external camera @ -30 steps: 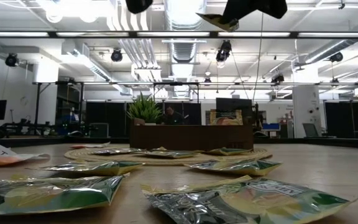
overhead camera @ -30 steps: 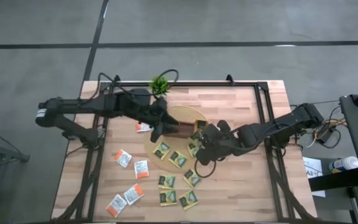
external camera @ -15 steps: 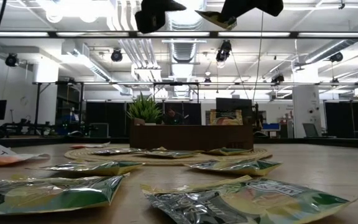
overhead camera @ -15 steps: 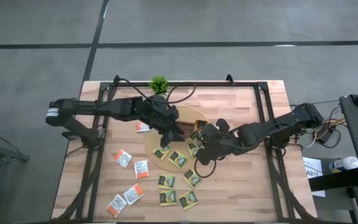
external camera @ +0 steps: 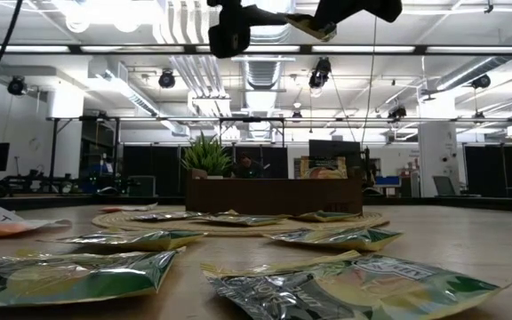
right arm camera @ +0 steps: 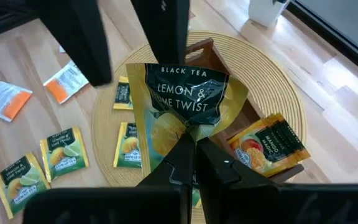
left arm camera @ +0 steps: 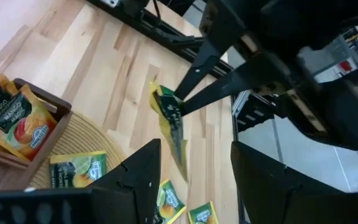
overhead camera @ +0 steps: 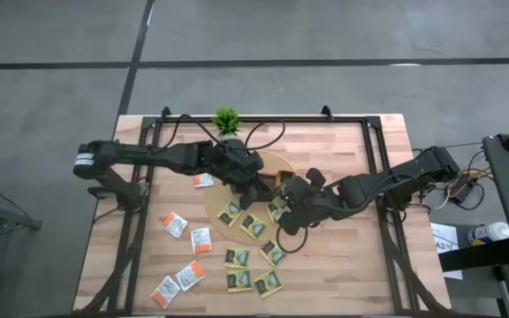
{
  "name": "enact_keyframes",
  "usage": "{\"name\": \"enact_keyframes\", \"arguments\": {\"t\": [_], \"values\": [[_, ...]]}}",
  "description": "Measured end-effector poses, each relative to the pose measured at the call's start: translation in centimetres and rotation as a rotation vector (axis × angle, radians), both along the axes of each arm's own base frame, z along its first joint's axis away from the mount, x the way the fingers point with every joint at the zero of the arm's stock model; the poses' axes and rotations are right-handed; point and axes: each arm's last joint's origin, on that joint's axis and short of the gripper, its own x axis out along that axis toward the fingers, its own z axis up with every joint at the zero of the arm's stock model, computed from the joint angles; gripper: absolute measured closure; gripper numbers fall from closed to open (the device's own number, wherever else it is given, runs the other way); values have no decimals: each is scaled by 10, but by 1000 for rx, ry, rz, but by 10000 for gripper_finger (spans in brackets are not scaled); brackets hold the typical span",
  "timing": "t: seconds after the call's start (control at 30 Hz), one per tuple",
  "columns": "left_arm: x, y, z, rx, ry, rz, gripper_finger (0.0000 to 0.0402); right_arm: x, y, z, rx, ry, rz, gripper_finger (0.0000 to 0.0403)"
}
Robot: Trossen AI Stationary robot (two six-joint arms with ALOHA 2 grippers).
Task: Pick & Place Tea
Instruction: Put the yellow tea bag into the middle section of the wooden organizer
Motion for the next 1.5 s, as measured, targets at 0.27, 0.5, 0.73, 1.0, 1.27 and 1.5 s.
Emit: {"name": "enact_keyframes", "arguments": {"t": [0.27,0.5,0.73,1.0,1.27,1.5], "values": [[0,2,-2,19,16,53,213,1,1,1,-4,-8,19,394],[1,2,-3,21,21,56,228,1,1,1,-5,-7,23,394],[2,1,-5,14,33,46,344,1,1,1,-4,-7,23,394],[3,1,-4,27,12,28,400,1,1,1,-5,-7,23,394],[2,1,-5,18,22,5,401,2,2,2,32,-1,68,370],[-1,4,-1,40,11,5,401,-2,3,8,84,-20,90,276]]}}
